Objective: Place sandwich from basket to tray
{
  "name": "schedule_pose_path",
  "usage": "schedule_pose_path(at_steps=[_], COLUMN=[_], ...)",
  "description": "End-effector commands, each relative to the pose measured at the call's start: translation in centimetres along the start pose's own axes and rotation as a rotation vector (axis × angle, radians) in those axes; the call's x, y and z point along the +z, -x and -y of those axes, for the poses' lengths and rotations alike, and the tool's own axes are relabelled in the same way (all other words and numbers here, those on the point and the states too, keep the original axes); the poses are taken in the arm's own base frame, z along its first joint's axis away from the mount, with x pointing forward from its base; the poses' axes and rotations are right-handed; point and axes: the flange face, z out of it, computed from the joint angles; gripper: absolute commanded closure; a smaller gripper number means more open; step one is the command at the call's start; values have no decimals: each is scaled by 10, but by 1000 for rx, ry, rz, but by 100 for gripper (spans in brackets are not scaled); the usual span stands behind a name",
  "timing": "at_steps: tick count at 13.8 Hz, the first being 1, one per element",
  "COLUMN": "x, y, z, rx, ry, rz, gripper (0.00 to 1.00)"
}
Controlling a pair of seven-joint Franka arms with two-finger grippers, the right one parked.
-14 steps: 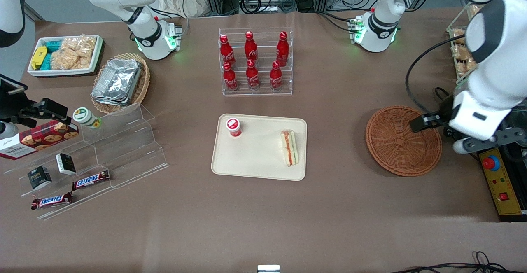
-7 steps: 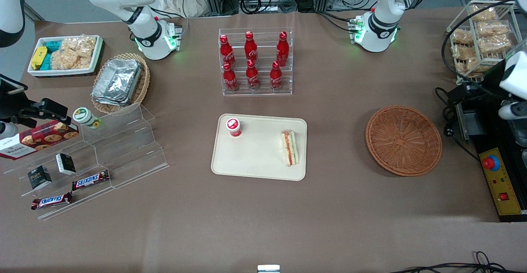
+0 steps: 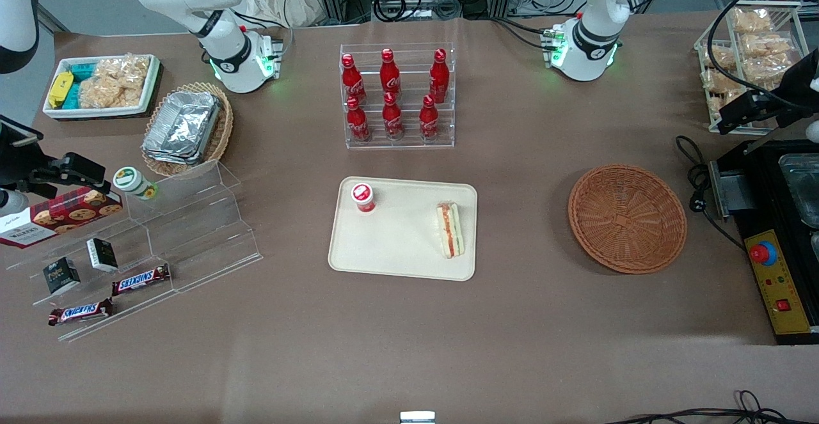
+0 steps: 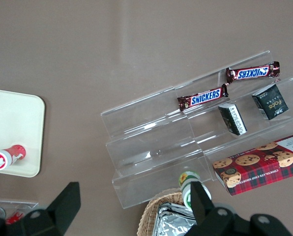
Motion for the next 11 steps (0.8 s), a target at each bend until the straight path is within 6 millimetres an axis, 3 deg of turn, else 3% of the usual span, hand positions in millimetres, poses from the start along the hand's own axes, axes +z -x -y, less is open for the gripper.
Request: schedule_pose_path(at_steps=[1,11], x=[-2,-5], y=[15,13], z=[-1,-8], rx=[13,32], ry=[5,-11], rz=[4,14], gripper=[0,0])
